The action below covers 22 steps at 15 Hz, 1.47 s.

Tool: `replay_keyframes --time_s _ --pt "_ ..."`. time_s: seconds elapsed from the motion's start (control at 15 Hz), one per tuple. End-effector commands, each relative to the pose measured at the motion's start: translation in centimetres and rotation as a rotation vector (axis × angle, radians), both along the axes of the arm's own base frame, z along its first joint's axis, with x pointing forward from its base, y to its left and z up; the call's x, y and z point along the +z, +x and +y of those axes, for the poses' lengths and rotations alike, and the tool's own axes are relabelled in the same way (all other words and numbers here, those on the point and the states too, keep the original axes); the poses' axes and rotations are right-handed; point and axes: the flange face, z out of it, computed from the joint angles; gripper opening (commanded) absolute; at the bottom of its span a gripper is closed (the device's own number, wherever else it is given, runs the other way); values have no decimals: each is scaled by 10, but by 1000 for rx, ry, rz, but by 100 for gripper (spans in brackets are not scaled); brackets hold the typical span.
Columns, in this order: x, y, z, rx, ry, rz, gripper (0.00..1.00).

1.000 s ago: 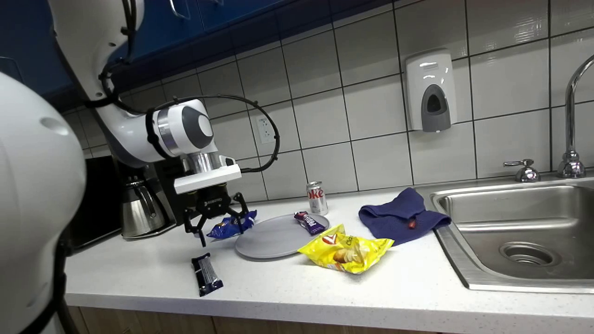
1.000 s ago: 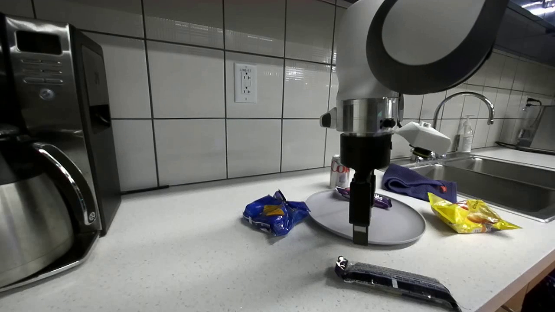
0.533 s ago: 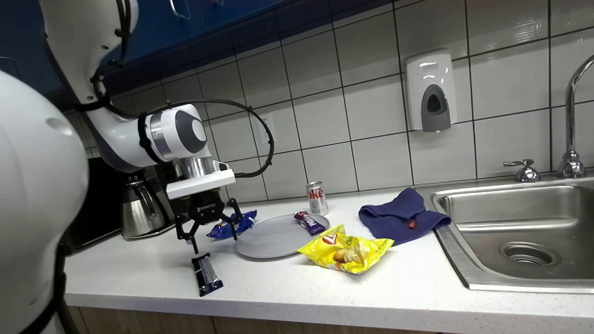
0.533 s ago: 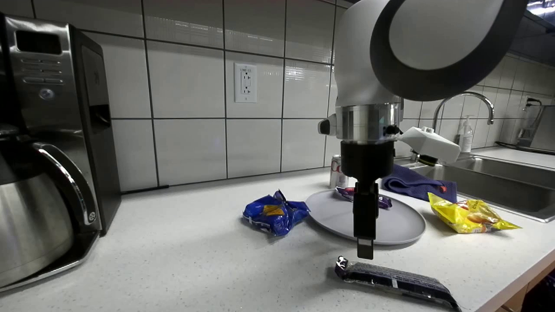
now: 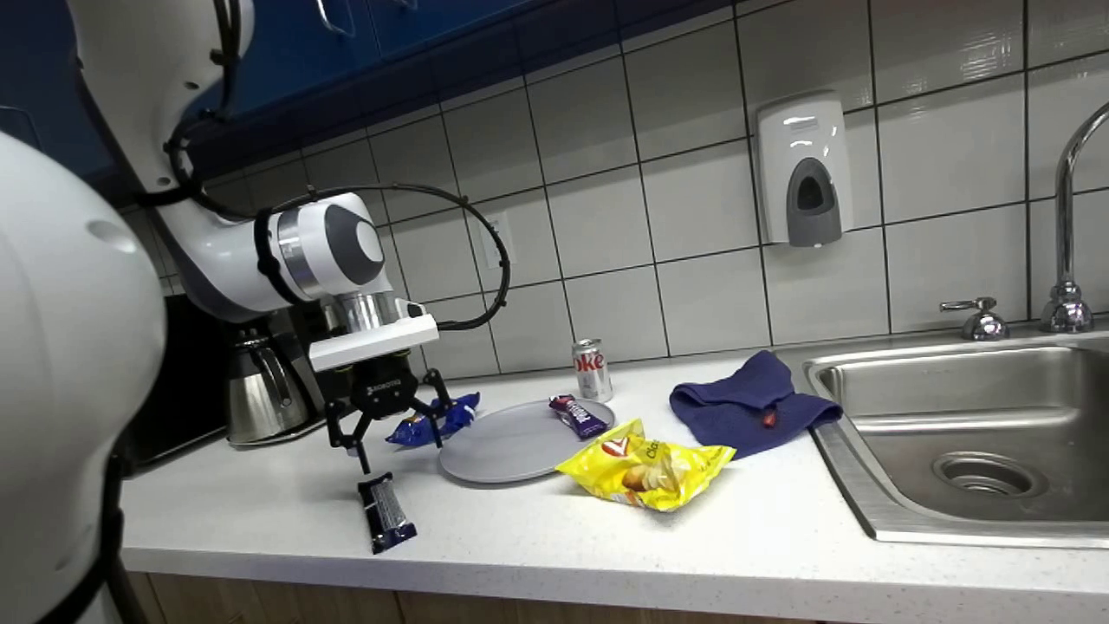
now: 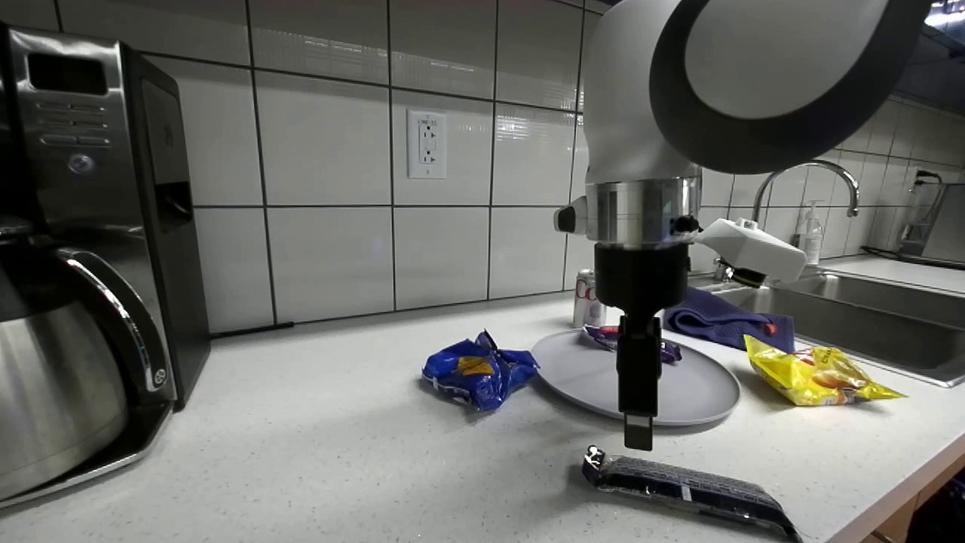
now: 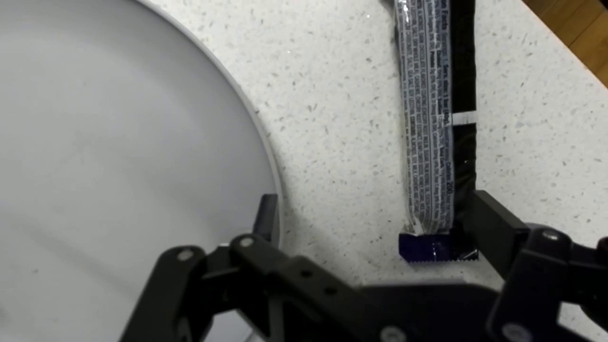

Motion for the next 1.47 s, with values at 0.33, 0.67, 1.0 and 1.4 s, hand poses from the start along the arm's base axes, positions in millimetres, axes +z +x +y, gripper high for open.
replay_keyframes --time_s 0.33,0.67,1.0,1.4 --pt "9 -11 8 14 6 -12 100" --pt "11 -29 21 46 -3 -9 100" --pt "3 -40 19 51 -10 -1 100" --pt "-7 -41 13 35 0 3 100"
